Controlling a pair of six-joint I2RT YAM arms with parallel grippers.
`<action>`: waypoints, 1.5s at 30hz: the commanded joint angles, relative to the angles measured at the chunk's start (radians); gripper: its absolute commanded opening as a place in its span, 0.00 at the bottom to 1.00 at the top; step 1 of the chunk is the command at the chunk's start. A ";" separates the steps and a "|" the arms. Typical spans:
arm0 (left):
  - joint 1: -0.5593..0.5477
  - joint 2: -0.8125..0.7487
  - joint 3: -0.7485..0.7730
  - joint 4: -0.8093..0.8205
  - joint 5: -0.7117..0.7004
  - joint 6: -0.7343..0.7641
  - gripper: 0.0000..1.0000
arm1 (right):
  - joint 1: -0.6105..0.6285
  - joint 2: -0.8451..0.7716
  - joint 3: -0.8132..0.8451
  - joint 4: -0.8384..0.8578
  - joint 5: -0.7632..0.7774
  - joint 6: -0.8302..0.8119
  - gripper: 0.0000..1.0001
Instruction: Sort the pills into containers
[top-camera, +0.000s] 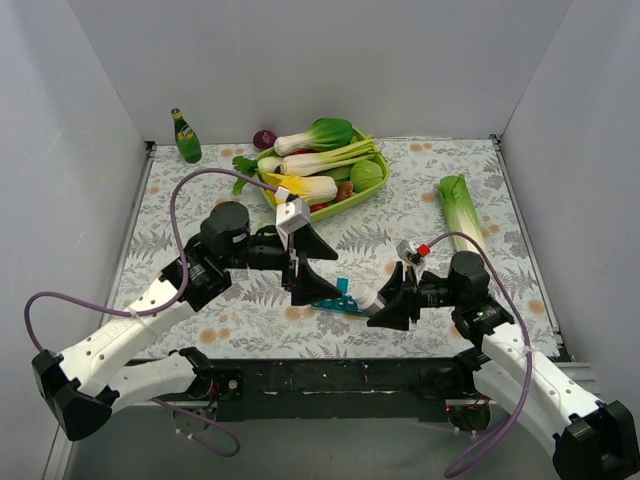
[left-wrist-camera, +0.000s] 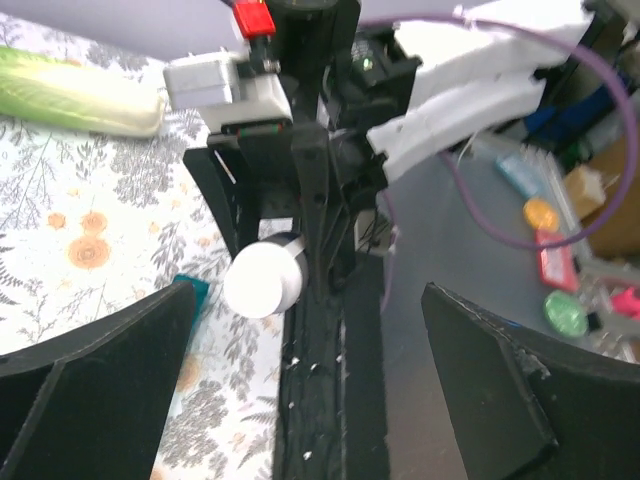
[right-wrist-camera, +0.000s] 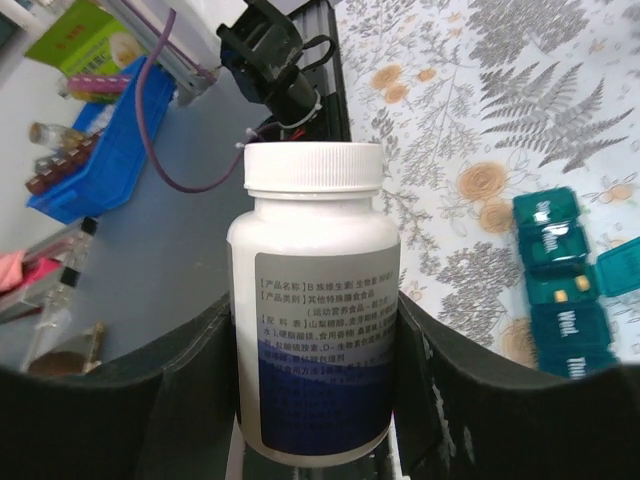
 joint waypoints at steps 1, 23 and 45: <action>0.040 -0.021 -0.019 0.093 -0.028 -0.313 0.98 | -0.003 -0.022 0.163 -0.221 0.048 -0.366 0.01; -0.009 0.199 -0.028 0.240 -0.349 -1.050 0.80 | 0.051 0.010 0.461 -0.657 0.626 -1.252 0.01; -0.042 0.369 0.081 0.273 -0.197 -0.871 0.31 | 0.051 0.005 0.424 -0.634 0.573 -1.110 0.01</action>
